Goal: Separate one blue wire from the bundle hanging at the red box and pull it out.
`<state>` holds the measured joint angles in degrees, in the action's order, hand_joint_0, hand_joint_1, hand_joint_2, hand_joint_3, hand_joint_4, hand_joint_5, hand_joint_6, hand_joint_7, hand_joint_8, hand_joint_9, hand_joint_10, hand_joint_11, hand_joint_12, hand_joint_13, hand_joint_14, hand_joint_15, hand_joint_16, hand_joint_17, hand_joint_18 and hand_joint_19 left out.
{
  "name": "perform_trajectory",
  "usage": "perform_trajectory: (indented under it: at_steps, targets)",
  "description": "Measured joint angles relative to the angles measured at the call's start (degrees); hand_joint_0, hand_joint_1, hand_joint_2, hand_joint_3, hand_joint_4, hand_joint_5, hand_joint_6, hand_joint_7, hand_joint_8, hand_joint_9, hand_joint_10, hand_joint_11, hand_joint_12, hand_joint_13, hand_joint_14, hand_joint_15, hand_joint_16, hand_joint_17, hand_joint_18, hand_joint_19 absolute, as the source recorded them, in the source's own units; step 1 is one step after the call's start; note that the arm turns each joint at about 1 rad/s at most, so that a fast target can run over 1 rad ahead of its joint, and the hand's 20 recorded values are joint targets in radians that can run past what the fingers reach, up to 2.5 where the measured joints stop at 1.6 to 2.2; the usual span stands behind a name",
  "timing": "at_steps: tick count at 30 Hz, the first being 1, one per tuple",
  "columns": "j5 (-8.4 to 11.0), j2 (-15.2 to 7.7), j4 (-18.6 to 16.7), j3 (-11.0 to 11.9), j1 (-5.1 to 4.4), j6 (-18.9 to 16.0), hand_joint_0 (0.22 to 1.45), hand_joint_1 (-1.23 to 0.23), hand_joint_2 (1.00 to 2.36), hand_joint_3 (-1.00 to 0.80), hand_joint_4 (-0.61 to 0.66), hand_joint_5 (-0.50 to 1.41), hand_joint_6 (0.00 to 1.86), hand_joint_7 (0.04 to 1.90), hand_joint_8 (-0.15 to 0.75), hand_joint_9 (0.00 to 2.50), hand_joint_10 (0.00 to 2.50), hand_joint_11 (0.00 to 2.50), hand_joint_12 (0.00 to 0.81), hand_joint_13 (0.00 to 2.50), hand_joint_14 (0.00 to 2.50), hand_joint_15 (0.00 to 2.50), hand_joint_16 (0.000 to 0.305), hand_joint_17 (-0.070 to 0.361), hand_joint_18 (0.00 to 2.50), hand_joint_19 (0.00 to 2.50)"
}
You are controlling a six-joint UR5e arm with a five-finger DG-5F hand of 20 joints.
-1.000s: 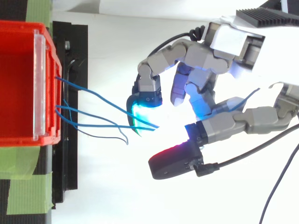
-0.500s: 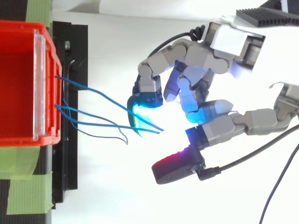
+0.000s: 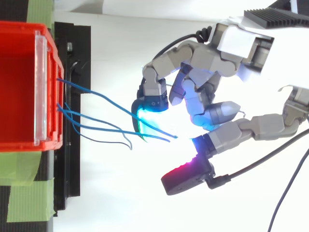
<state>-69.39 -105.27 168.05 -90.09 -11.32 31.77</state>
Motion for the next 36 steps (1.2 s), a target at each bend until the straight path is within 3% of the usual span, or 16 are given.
perform_trajectory:
  at_steps: [3,8,13,22,30,36]
  targets:
    - [0.0,0.0,0.0,0.0,0.0,0.0,0.64,-0.83,1.01,-0.35,0.17,-0.2,0.9,1.13,0.37,0.89,0.64,1.72,0.405,1.35,0.0,1.52,0.057,0.129,0.78,0.63]
    - [-0.03,0.0,0.0,0.0,-0.01,0.0,0.63,-0.76,1.01,-0.34,0.15,-0.19,0.91,1.13,0.373,0.87,0.15,1.74,0.43,1.26,0.01,1.42,0.056,0.126,0.76,0.62]
    - [-0.04,0.0,0.0,0.0,0.0,0.0,0.63,-0.74,1.01,-0.33,0.15,-0.19,0.91,1.14,0.389,0.89,0.03,1.75,0.44,1.29,0.01,1.33,0.056,0.126,0.76,0.63]
    - [-0.04,0.0,-0.1,0.0,0.0,0.1,0.63,-0.73,1.02,-0.32,0.16,-0.19,0.91,1.14,0.394,0.89,0.0,1.71,0.44,1.35,0.01,1.33,0.056,0.126,0.78,0.61]
    - [-0.04,0.0,0.0,0.0,0.01,0.0,0.63,-0.72,1.02,-0.32,0.17,-0.19,0.91,1.15,0.403,0.9,0.0,1.64,0.509,1.31,0.02,1.06,0.055,0.123,0.79,0.57]
    - [0.02,0.0,-0.1,0.0,-0.01,0.0,0.63,-0.71,1.01,-0.32,0.17,-0.19,0.91,1.15,0.405,0.91,0.0,1.62,0.487,1.35,0.03,1.06,0.055,0.124,0.8,0.57]
